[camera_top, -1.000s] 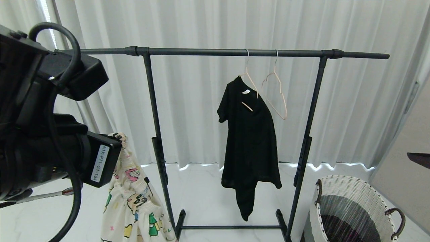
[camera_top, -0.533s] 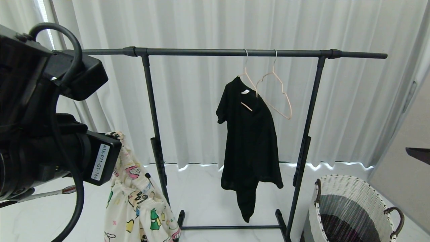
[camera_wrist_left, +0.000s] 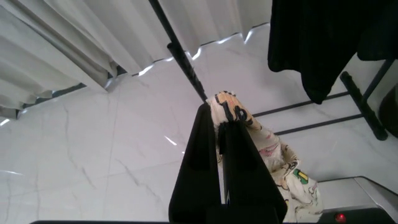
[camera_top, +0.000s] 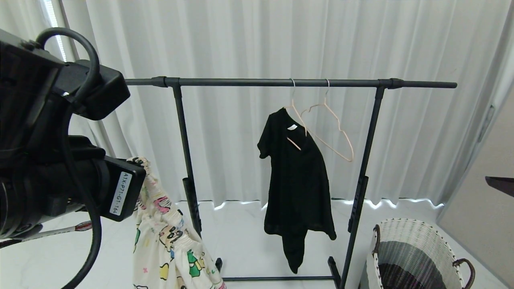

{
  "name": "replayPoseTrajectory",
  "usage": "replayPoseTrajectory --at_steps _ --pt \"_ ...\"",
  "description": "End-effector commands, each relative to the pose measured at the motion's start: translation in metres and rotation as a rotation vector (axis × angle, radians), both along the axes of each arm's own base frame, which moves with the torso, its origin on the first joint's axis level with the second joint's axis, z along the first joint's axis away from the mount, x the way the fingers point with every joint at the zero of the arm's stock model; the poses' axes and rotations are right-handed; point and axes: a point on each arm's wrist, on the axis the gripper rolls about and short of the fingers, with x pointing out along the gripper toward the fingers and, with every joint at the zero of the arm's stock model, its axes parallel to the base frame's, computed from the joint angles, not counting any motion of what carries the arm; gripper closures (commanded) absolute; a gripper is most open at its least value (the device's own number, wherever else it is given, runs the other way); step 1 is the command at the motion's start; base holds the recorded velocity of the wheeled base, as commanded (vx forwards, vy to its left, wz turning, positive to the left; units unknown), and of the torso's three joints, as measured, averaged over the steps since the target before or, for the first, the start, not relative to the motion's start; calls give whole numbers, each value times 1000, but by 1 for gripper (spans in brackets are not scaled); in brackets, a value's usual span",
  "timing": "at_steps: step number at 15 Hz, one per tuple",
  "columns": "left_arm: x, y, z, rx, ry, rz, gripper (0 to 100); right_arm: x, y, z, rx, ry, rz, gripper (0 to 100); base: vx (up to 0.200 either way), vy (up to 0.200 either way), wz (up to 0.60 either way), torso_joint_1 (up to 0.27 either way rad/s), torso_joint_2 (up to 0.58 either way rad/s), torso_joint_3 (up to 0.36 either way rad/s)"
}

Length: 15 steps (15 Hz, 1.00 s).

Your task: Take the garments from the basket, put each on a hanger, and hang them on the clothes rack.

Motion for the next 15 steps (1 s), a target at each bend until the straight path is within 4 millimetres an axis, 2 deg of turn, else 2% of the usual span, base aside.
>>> replayPoseTrajectory --at_steps 1,6,12,15 --pt "0 0 0 -1 -1 0 100 0 0 0 0 1 3 0 0 0 0 237 -500 -251" --pt "-1 1 1 -2 -2 -2 100 0 1 -1 18 8 17 0 0 0 0 254 -505 -257" --pt "0 -1 -2 7 5 -6 100 11 6 -21 70 -59 45 0 0 0 0 274 -552 -279" --pt "0 -2 -2 5 6 -6 100 13 7 -24 89 -65 86 0 0 0 0 110 -217 -110"
